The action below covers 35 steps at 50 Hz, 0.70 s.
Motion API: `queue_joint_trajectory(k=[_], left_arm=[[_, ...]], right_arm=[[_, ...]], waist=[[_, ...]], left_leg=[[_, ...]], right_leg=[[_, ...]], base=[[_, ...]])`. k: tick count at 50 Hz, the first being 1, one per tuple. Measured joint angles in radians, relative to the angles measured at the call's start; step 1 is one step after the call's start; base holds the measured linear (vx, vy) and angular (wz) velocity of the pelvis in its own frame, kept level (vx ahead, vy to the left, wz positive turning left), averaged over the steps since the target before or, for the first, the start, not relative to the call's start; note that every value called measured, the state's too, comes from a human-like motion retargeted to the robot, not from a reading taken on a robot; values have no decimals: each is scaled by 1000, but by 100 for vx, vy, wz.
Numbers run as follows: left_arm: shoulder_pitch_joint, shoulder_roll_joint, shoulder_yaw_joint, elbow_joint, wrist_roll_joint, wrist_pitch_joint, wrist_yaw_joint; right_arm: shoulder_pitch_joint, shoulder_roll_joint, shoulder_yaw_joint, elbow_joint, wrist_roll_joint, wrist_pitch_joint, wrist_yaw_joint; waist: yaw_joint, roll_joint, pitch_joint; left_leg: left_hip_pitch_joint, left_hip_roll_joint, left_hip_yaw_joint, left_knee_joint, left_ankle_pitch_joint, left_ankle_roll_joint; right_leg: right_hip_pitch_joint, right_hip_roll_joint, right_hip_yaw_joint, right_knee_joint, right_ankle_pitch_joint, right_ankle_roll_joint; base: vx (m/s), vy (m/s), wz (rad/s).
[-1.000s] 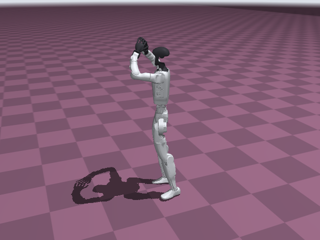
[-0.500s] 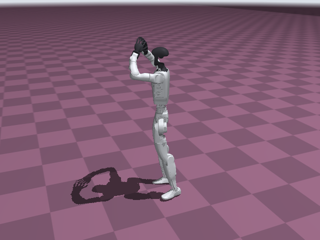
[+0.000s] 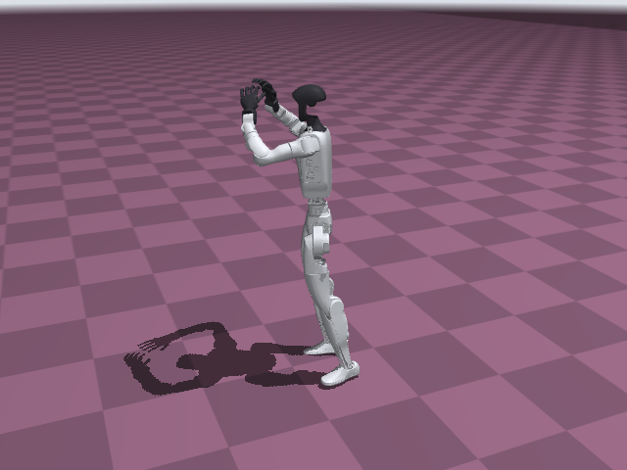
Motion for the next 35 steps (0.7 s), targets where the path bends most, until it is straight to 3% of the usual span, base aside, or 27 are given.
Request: queue_joint_trajectory(k=[3, 6, 10, 12, 15, 19, 23, 27, 35], left_arm=[[234, 2, 96, 3, -70, 18, -30], [474, -28, 157, 61, -144, 53, -30], [751, -111, 164, 245, -273, 134, -12], [863, -159, 149, 382, -328, 180, -7], [1001, -223, 135, 610, -345, 245, -15], [1138, -279, 174, 894, -203, 288, -61], [1295, -300, 273, 1057, -32, 279, -94], [1462, -314, 383, 1117, 2, 252, -118], [1653, -346, 416, 1127, -102, 227, -99]], right_arm=[[105, 91, -17, 23, -21, 31, 34], [237, 182, -31, 70, -62, 77, 56], [439, 301, -35, 179, -101, 157, 59], [540, 358, -26, 256, -94, 196, 55], [669, 435, 1, 394, -53, 242, 67], [776, 513, 46, 612, 4, 261, 169], [869, 579, 52, 814, -7, 250, 297], [960, 643, 14, 1000, -51, 256, 363], [1084, 727, -42, 1220, -54, 297, 355]], waist=[[28, -8, 32], [71, -38, 72], [121, -74, 111], [136, -76, 120], [155, -82, 138], [177, -95, 173], [214, -53, 213], [250, -22, 220], [266, -24, 202]], left_leg=[[-1, -8, 4, 62, -4, 40], [-41, -11, -6, 209, 8, 119], [-215, 14, -67, 555, 51, 233], [-317, 22, -105, 682, 65, 245], [-410, 5, -116, 713, 56, 228], [-390, -56, -2, 414, 98, 190], [-300, -108, 77, -29, 203, 77], [-291, -101, 31, -146, 224, -23], [-181, -109, -29, -146, 202, -18]], right_leg=[[19, -28, 18, 15, -19, 0], [41, -79, 37, 30, -38, 0], [57, -156, 34, 43, -61, 0], [57, -181, 17, 46, -71, 0], [60, -217, -12, 55, -84, 0], [55, -268, -51, 88, -109, 0], [88, -240, -81, 112, -138, -1], [143, -206, -105, 106, -145, -12], [193, -207, -115, 239, -19, -99]], base=[[8, 5, -19], [10, 4, -14], [11, 9, 25], [13, 12, 57], [17, 10, 62], [22, 10, 58], [31, 16, 27], [41, 17, 24], [49, 22, 30]])
